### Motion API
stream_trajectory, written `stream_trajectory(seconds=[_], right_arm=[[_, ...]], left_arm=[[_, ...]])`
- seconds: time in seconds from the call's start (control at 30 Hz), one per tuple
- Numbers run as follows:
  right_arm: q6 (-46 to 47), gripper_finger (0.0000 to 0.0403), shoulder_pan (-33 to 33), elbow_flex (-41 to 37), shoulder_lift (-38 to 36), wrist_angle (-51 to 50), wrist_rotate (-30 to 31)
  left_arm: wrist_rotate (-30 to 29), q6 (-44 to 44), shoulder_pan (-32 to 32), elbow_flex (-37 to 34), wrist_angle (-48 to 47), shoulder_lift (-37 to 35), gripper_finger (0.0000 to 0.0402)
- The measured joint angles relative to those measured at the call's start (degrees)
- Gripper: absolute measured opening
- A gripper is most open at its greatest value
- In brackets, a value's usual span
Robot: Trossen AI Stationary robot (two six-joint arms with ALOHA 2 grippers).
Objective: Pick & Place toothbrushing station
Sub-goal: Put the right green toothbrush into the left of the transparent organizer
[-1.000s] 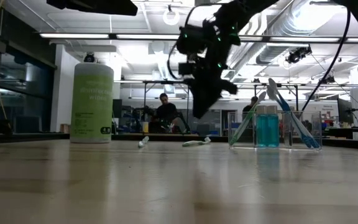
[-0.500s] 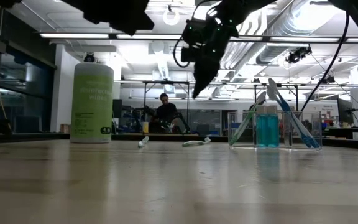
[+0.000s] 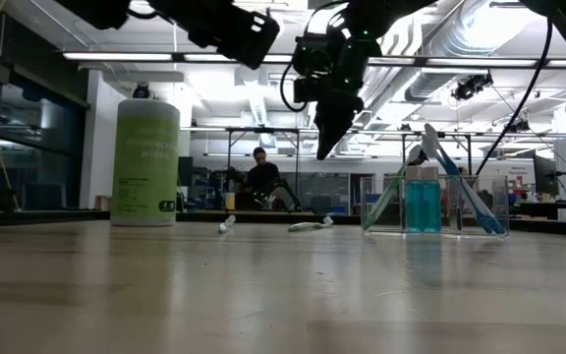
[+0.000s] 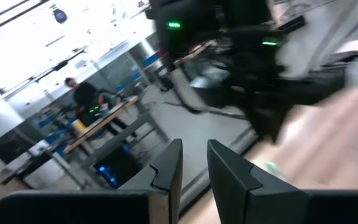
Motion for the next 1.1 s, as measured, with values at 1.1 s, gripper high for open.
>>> stream_trajectory(seconds=[1.1], right_arm=[[5.35,0.0083,0.74,0.00,0.00,2.93,-1.35]], left_arm=[[68.53,-41.07,11.66,0.00,-88.38,-21.72,0.0057]])
